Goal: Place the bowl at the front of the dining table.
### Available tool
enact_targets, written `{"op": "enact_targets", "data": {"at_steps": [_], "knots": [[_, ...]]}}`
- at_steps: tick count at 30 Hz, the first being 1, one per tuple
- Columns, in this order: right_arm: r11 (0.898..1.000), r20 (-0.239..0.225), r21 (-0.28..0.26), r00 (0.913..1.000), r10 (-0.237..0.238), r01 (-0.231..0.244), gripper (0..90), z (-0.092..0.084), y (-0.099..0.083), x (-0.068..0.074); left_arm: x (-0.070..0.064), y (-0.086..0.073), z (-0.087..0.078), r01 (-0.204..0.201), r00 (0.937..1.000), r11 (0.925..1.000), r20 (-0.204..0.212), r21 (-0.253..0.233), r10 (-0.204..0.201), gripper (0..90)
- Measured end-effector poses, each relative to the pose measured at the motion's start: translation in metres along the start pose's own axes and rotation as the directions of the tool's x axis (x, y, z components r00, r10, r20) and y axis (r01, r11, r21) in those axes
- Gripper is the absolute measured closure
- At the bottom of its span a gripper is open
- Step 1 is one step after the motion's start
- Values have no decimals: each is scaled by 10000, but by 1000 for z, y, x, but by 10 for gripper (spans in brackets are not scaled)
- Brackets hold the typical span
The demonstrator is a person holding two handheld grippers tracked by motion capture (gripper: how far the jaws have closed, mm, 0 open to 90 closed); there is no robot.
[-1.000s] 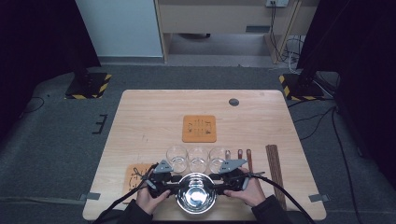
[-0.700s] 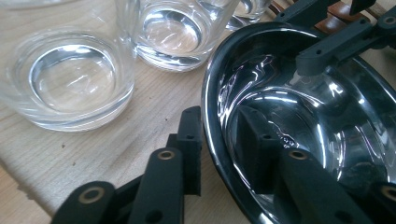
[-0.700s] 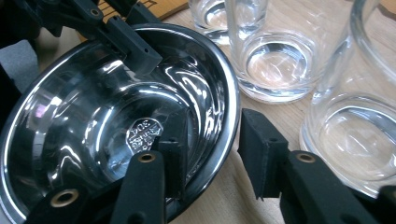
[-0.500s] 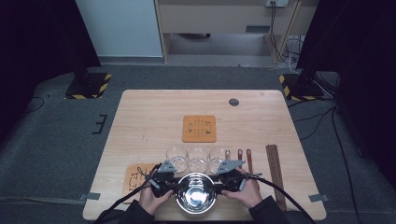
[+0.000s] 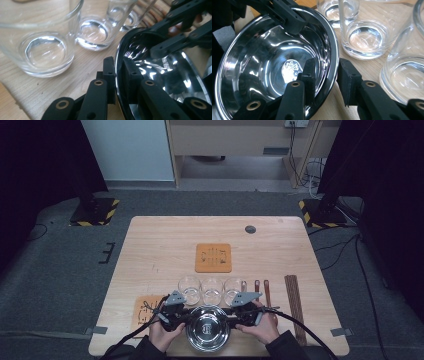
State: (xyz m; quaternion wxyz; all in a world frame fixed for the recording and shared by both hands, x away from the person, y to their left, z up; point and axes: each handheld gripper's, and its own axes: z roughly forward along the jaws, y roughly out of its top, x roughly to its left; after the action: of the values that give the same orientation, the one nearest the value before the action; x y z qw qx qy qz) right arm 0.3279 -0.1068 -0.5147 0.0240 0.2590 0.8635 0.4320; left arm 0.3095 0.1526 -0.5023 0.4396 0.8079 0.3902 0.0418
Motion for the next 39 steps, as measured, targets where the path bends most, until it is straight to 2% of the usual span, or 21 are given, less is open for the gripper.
{"op": "enact_targets", "data": {"at_steps": [4, 6, 11, 17, 20, 23, 26, 33, 39], "knots": [[10000, 2, -43, 10000, -40, 40, 709, 0, 1, 1, -3, 1, -3, -33, 10000, 9994, 75, -353, 35, 824], [9999, -78, -134, 10000, 2, -3, 753, 0, 1, 2, -4, 2, -5, -41, 10000, 9994, 49, -352, 43, 827], [9996, -16, -255, 10000, 99, -99, 766, -1, 2, 3, -5, 1, -6, -184, 9998, 9992, -63, -353, 182, 827], [9941, 19, -1017, 9992, 392, -388, 812, -8, 3, 2, -7, 1, -4, -473, 9989, 9988, -37, -134, 473, 798], [9915, 66, -1260, 9995, 323, -312, 828, -11, 5, 2, -9, 0, 0, -564, 9984, 9984, -44, -5, 564, 783], [9894, 130, -1446, 9998, 175, -154, 831, -12, 6, 3, -11, 0, 0, -771, 9967, 9970, -246, 103, 773, 798], [9895, 161, -1444, 9998, 80, -56, 825, -12, 6, 4, -16, 0, 0, -1035, 9921, 9945, -697, 178, 1045, 826], [9879, 163, -1501, 9992, -363, 383, 803, -14, 9, 9, -18, 2, -6, -872, 9903, 9960, -1097, -172, 848, 842], [9771, 166, -2097, 9993, -330, 357, 723, -27, 15, 9, -19, 5, -14, -808, 9898, 9948, -1228, -621, 727, 842]]}}
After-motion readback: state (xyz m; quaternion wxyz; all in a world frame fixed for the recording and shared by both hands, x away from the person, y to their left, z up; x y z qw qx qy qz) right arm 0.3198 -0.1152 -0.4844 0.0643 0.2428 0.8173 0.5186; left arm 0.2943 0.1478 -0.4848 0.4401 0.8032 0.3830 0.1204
